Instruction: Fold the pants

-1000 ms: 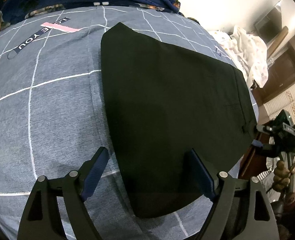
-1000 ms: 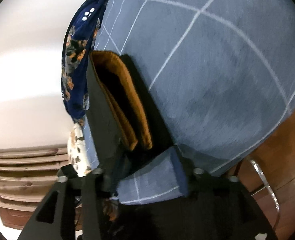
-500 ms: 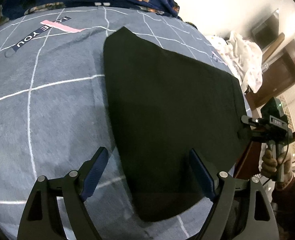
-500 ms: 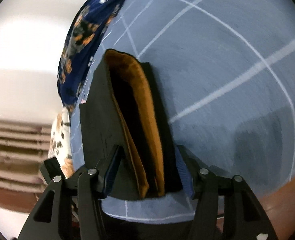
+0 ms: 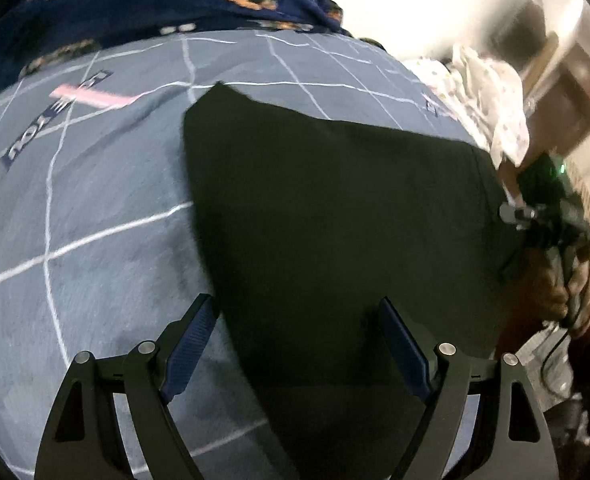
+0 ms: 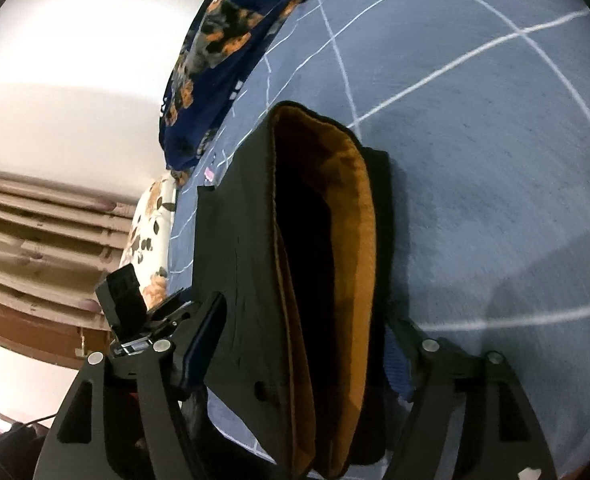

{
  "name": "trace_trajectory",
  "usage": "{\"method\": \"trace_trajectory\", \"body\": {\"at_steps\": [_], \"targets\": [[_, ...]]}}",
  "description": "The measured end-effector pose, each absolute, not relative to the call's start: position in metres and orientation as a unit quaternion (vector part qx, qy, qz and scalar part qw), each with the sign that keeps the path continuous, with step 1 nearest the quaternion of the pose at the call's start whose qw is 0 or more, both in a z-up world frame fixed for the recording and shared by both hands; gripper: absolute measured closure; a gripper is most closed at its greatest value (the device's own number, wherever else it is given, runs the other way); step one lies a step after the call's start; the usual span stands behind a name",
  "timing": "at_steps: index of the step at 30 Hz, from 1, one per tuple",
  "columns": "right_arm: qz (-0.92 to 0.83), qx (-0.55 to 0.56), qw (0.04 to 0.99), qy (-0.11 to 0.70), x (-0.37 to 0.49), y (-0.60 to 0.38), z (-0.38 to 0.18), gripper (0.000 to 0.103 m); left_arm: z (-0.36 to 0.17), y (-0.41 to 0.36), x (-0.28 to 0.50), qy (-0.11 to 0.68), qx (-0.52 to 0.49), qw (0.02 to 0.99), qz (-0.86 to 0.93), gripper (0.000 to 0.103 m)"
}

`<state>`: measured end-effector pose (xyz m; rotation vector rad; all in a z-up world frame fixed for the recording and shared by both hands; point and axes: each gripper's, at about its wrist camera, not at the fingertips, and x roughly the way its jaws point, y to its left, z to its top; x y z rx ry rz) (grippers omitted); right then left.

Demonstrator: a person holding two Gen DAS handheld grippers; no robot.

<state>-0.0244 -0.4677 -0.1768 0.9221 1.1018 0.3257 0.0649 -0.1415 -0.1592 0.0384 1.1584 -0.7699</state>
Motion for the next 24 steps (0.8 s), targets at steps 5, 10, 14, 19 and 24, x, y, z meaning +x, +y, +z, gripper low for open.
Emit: {"method": "trace_trajectory", "body": {"at_steps": [5,10,14,19,24], "targets": [[0.164,0.407,0.742,0.507,-0.019,-0.462,-0.177,0.033,-0.160,-0.161,0.063,0.524,0.060,0.771,-0.357,0.020],[0.176,0.387,0.748,0.510,-0.012,-0.453,-0.176,0.033,-0.161,-0.162,0.064,0.521,0.062,0.774,-0.356,0.019],[0.182,0.378,0.751,0.510,-0.009,-0.450,-0.176,0.033,-0.162,-0.165,0.064,0.516,0.077,0.775,-0.356,0.017],[0.183,0.371,0.753,0.511,-0.008,-0.448,-0.175,0.033,-0.162,-0.169,0.065,0.512,0.087,0.776,-0.358,0.015],[0.176,0.347,0.765,0.514,-0.006,-0.442,-0.172,0.037,-0.163,-0.172,0.065,0.509,0.094,0.778,-0.358,0.013]]}}
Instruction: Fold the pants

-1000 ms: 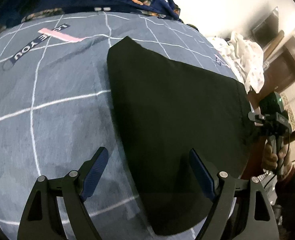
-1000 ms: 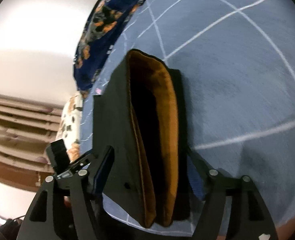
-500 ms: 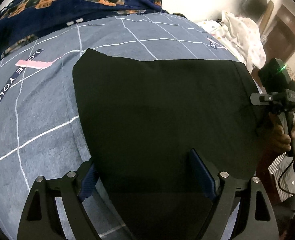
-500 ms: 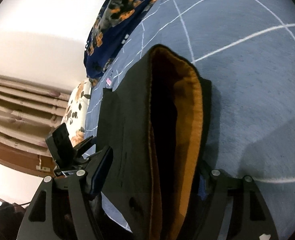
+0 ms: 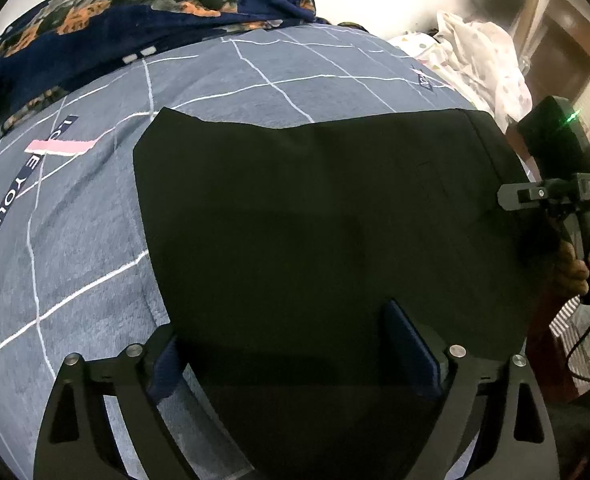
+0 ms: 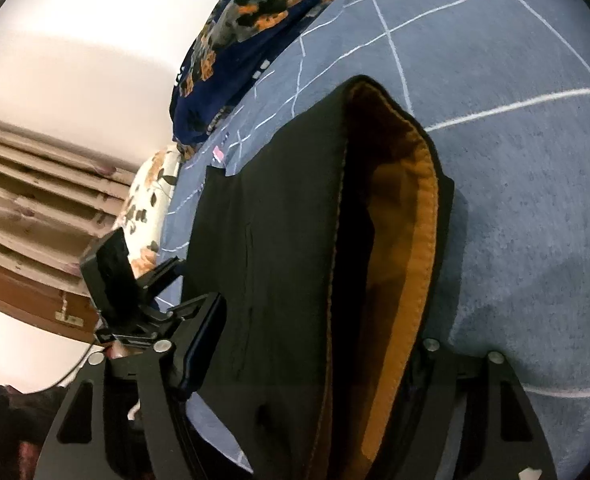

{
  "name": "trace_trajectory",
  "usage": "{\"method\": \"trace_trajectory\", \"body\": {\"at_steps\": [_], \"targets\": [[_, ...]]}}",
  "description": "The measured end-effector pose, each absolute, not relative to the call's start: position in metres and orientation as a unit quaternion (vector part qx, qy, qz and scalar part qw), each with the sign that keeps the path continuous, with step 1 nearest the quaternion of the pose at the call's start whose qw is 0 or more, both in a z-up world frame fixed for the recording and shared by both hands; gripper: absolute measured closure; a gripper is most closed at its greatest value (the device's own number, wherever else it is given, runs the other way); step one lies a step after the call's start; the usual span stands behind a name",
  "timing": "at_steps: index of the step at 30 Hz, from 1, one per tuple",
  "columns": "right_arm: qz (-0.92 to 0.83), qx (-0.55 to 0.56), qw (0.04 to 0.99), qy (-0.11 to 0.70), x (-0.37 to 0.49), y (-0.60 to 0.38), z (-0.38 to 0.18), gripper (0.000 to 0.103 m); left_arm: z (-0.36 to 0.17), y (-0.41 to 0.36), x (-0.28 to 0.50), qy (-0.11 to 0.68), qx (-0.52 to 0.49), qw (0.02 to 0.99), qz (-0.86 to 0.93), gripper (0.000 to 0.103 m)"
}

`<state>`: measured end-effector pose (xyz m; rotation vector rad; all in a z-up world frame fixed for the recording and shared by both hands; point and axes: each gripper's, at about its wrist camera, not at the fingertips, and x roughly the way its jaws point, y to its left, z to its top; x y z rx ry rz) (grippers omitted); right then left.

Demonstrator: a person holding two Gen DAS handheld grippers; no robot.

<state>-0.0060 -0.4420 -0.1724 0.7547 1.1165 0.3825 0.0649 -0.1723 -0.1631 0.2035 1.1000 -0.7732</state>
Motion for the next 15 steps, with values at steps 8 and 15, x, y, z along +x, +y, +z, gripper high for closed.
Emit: {"method": "trace_trajectory", "body": {"at_steps": [8,15], "targets": [[0.153,0.368,0.761,0.511,-0.012,-0.453,-0.182,0.065,-0.166,-0.178,0.066,0.504,0.105,0.780,-0.355,0.009],[0.169,0.387,0.750,0.510,-0.012,-0.455,-0.185,0.064,-0.166,-0.178,0.067,0.504,0.108,0.777,-0.362,0.009]]}}
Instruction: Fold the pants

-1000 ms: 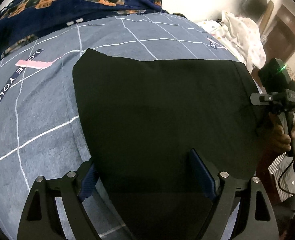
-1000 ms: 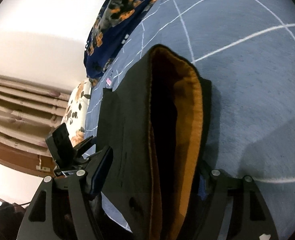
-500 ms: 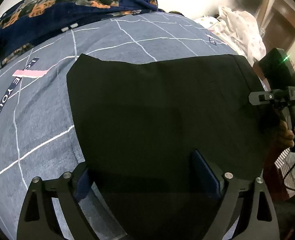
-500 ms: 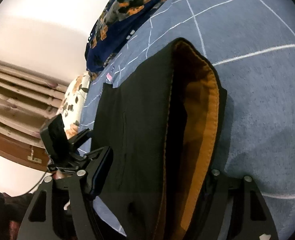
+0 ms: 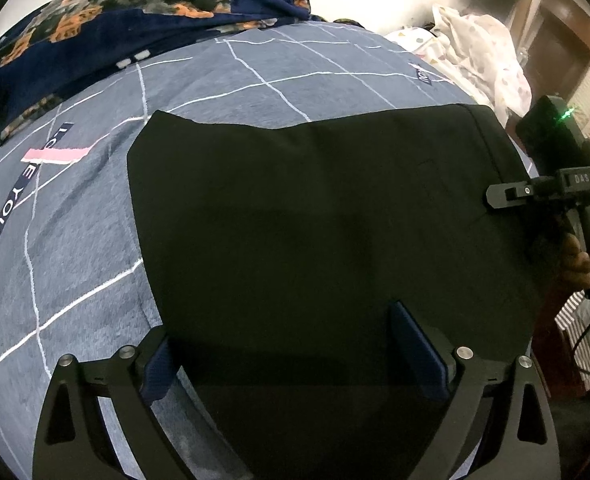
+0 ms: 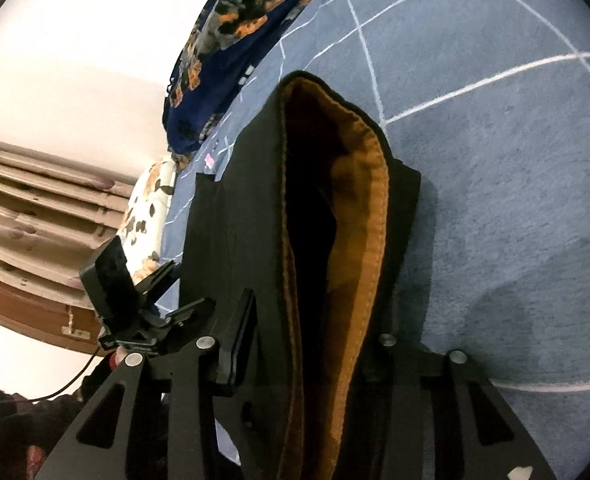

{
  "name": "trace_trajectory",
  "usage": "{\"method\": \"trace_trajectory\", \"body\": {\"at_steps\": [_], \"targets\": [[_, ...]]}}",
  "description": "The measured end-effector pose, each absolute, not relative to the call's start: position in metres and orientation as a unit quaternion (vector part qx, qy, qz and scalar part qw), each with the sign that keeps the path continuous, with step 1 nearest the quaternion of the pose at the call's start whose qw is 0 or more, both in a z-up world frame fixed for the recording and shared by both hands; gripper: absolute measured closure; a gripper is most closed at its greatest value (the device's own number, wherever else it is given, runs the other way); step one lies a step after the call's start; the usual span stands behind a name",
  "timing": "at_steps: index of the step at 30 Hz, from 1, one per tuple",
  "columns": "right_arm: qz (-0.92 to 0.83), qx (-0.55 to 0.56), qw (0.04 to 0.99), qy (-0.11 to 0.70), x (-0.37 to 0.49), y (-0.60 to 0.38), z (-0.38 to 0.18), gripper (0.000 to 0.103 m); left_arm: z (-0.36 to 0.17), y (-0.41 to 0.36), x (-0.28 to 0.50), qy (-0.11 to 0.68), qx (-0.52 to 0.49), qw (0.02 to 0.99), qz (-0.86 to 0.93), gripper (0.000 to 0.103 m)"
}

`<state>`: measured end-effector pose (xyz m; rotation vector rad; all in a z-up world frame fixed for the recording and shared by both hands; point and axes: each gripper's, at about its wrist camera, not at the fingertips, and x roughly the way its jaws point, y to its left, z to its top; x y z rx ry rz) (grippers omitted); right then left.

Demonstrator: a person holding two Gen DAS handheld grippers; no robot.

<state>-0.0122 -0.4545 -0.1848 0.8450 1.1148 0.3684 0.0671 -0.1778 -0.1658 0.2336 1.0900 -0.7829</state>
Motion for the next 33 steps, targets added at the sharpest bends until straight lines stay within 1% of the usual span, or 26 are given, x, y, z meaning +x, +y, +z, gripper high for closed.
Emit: {"method": "trace_trajectory", "body": {"at_steps": [3,4,6,8,9,10,12,15,16,20,25,28,30,33], "targets": [[0.173,0.392,0.745,0.511,-0.011,-0.454,-0.185,0.061,-0.166,-0.178,0.069,0.503,0.110,0.774,-0.369,0.009],[0.173,0.391,0.745,0.512,-0.011,-0.453,-0.184,0.061,-0.165,-0.178,0.069,0.503,0.108,0.773,-0.371,0.012],[0.171,0.391,0.745,0.513,-0.012,-0.453,-0.184,0.060,-0.163,-0.176,0.072,0.502,0.100,0.774,-0.373,0.023],[0.166,0.393,0.746,0.511,-0.013,-0.452,-0.184,0.060,-0.159,-0.172,0.075,0.500,0.089,0.775,-0.377,0.053],[0.163,0.394,0.746,0.511,-0.013,-0.451,-0.184,0.060,-0.156,-0.170,0.077,0.501,0.078,0.772,-0.383,0.059],[0.160,0.393,0.748,0.510,-0.014,-0.450,-0.183,0.061,-0.155,-0.168,0.079,0.504,0.068,0.769,-0.388,0.062],[0.156,0.388,0.752,0.510,-0.015,-0.448,-0.184,0.064,-0.156,-0.165,0.083,0.514,0.058,0.760,-0.393,0.062],[0.159,0.401,0.747,0.506,-0.016,-0.449,-0.186,0.064,-0.160,-0.153,0.094,0.542,0.011,0.739,-0.401,0.061],[0.162,0.399,0.747,0.507,-0.015,-0.450,-0.186,0.064,-0.162,-0.147,0.099,0.553,-0.008,0.731,-0.399,0.056],[0.166,0.400,0.742,0.512,-0.014,-0.450,-0.188,0.064,-0.170,-0.121,0.113,0.577,-0.077,0.703,-0.408,0.055],[0.182,0.400,0.731,0.522,-0.011,-0.452,-0.190,0.064,-0.175,-0.120,0.108,0.598,-0.072,0.648,-0.465,0.055],[0.193,0.395,0.728,0.527,-0.009,-0.451,-0.190,0.062,-0.178,-0.129,0.108,0.607,-0.092,0.619,-0.490,0.052],[0.199,0.391,0.729,0.525,-0.011,-0.448,-0.189,0.055,-0.181,-0.142,0.106,0.608,-0.100,0.602,-0.508,0.051],[0.201,0.385,0.735,0.521,-0.011,-0.440,-0.187,0.054,-0.180,-0.155,0.105,0.599,-0.102,0.610,-0.509,0.051]]}}
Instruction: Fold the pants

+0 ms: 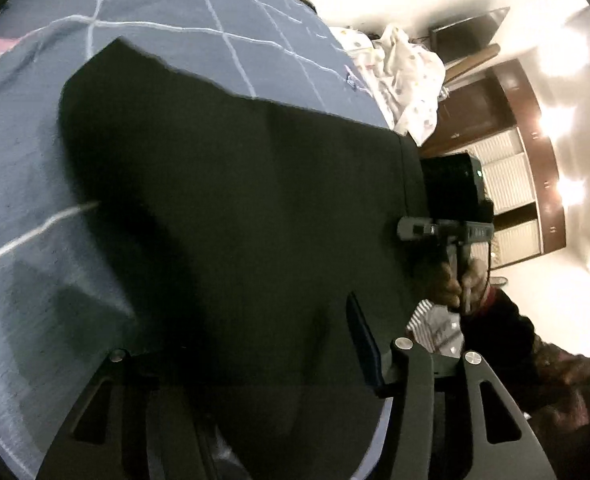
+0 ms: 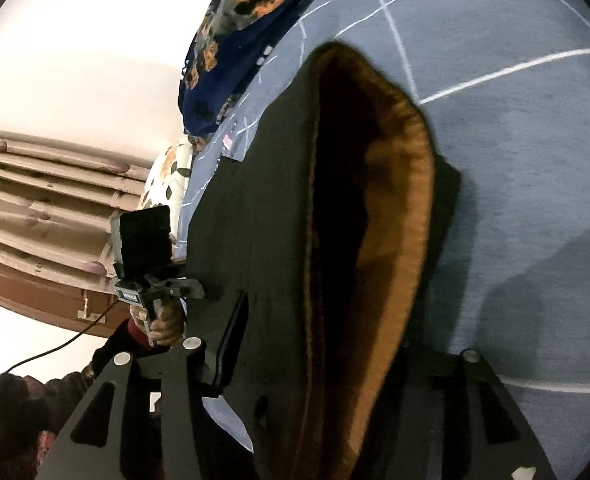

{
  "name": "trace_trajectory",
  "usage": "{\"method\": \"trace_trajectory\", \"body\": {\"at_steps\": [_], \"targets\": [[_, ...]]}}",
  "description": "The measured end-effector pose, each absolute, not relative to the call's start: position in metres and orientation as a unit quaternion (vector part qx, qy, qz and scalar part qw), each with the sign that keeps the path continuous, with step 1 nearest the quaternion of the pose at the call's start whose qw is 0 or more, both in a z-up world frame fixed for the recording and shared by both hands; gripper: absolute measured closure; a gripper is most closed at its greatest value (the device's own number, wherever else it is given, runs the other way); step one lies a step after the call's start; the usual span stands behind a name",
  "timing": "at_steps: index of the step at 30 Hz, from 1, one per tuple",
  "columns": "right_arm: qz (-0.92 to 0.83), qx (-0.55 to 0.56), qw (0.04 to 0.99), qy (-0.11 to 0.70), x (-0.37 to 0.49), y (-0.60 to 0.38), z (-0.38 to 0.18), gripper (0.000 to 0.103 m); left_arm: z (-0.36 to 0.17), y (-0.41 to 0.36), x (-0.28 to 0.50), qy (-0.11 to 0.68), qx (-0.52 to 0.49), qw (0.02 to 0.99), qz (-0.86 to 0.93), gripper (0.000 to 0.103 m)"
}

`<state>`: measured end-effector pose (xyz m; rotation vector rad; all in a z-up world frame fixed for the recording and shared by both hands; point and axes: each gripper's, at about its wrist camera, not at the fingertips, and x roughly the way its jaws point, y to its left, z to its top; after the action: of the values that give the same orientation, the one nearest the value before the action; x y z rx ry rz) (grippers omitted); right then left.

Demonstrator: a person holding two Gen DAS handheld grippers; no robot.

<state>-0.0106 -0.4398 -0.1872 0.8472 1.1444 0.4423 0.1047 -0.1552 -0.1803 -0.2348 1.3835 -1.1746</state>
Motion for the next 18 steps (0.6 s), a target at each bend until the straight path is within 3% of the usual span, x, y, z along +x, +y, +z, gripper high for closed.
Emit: {"method": "trace_trajectory", "body": {"at_steps": [1,2,5,18], "targets": [[0.196,0.383,0.738,0.520,-0.010,-0.437,-0.187,0.054,-0.178,-0.157,0.102,0.592,-0.097,0.621,-0.504,0.051],[0.194,0.383,0.740,0.518,-0.010,-0.436,-0.187,0.055,-0.177,-0.158,0.099,0.582,-0.089,0.639,-0.495,0.058],[0.173,0.377,0.746,0.521,-0.012,-0.437,-0.189,0.071,-0.176,-0.158,0.093,0.571,-0.074,0.674,-0.463,0.072],[0.179,0.442,0.740,0.474,-0.017,-0.404,-0.185,0.081,-0.145,-0.118,0.076,0.537,-0.091,0.741,-0.393,0.083]]}}
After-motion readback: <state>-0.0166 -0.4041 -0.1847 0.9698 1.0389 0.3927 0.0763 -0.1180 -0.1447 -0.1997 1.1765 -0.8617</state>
